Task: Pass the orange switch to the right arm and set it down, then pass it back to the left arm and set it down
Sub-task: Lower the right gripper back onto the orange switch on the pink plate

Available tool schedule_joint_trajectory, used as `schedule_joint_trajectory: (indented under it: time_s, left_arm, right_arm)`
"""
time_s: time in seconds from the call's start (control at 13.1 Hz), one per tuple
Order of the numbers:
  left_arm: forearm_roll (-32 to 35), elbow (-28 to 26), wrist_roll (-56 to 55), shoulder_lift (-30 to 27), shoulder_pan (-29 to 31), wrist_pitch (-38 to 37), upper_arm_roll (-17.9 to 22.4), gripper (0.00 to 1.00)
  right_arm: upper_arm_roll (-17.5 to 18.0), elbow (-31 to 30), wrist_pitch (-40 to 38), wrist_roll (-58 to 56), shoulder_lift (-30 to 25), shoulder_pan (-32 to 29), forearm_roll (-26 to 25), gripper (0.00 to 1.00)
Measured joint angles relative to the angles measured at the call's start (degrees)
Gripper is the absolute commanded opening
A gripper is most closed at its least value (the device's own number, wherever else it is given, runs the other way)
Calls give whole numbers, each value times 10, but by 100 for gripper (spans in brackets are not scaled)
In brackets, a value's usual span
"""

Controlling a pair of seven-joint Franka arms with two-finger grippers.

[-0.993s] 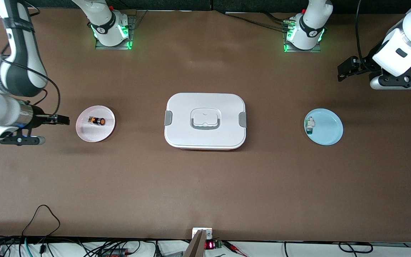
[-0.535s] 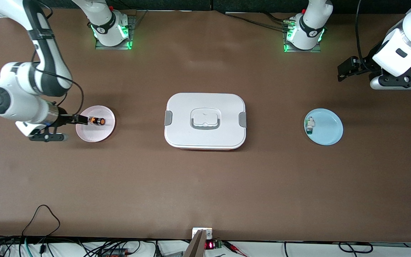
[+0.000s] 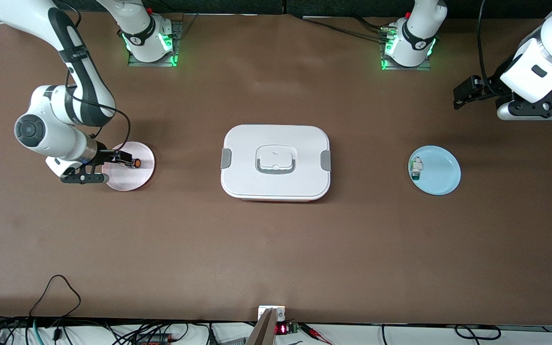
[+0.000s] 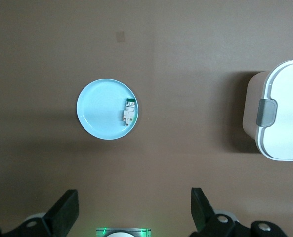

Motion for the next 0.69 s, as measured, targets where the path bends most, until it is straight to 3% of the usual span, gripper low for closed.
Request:
schedule_joint_trajectory:
  time_s: [0.69]
  left_arm:
    - [0, 0, 0, 0, 0, 0, 0, 100]
  right_arm:
    - [3, -18, 44, 0, 33, 0, 10, 100]
